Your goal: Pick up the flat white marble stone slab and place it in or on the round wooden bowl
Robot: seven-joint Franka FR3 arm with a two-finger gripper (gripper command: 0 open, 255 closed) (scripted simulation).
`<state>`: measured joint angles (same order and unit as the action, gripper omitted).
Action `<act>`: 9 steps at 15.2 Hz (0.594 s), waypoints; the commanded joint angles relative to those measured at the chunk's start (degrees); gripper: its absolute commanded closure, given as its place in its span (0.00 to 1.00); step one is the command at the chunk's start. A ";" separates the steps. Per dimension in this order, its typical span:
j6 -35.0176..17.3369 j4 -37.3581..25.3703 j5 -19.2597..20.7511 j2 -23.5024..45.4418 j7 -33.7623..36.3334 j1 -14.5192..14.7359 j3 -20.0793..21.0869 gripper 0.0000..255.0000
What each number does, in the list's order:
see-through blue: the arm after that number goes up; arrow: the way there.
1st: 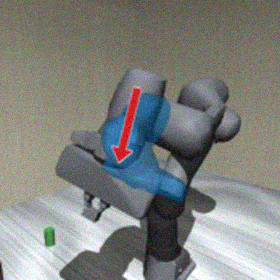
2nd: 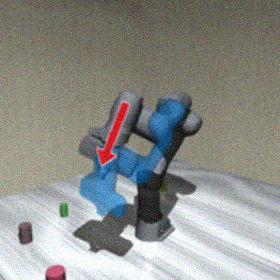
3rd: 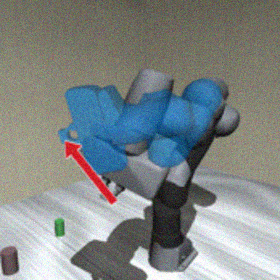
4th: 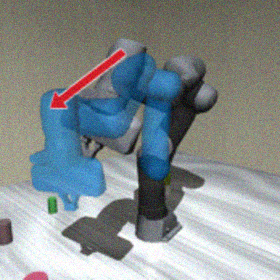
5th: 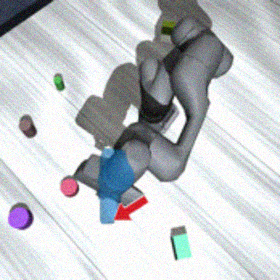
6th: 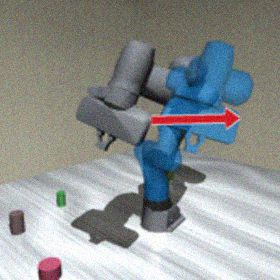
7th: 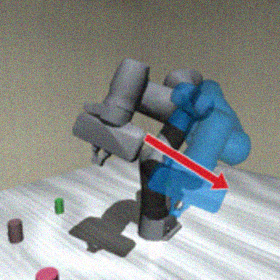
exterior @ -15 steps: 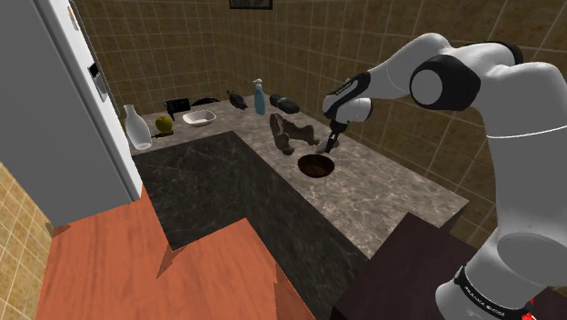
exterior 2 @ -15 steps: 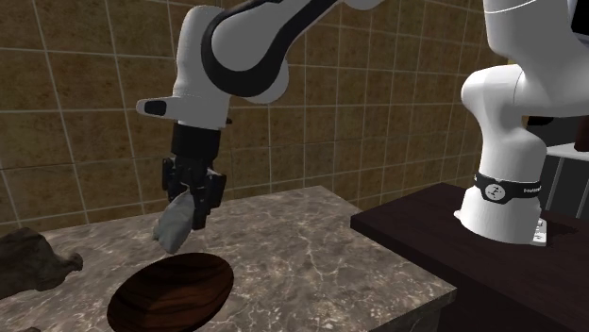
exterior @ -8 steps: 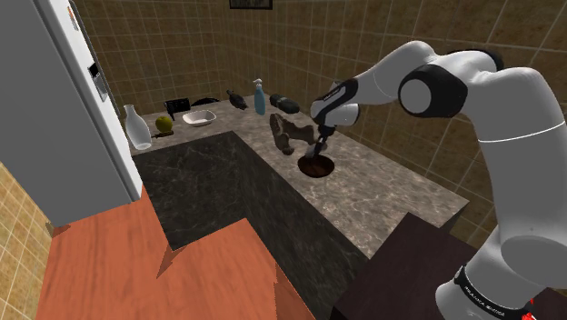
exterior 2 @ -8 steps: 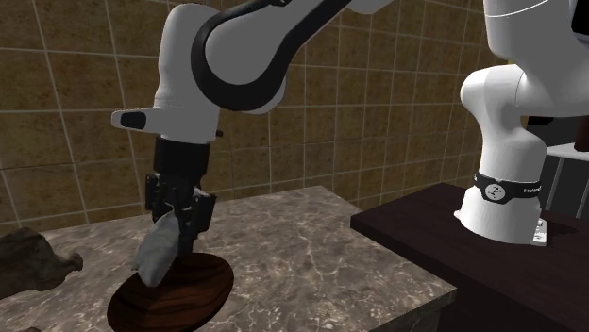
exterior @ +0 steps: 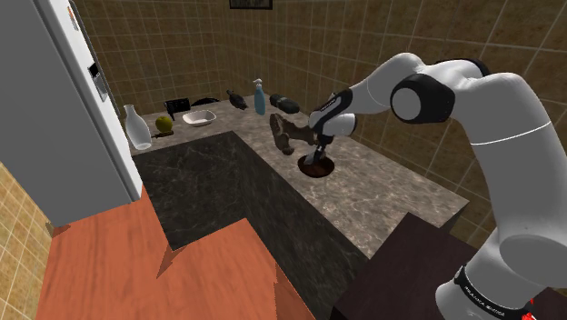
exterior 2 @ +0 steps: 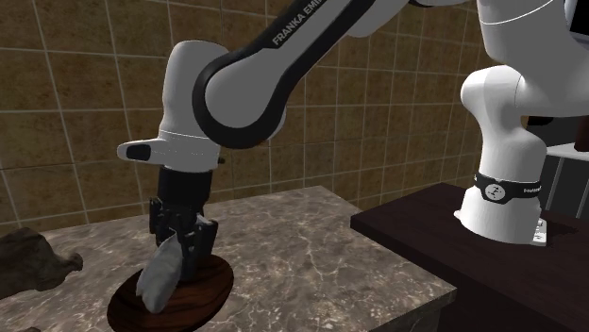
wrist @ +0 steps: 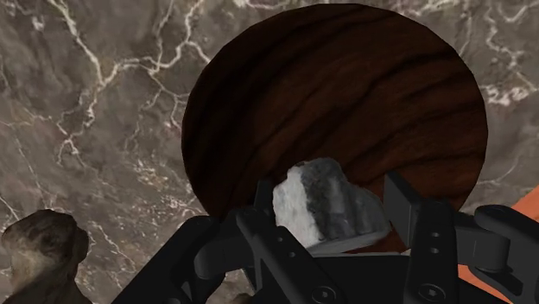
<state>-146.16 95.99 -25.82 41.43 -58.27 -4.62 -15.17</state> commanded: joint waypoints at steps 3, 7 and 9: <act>-1.13 -0.30 -0.55 1.38 -0.51 -0.41 0.55 1.00; -1.13 -0.30 -0.55 1.38 -0.51 -0.41 0.55 1.00; -1.13 -0.30 -0.55 1.38 -0.51 -0.41 0.55 1.00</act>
<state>-147.29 95.69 -26.36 42.82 -58.78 -5.03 -14.62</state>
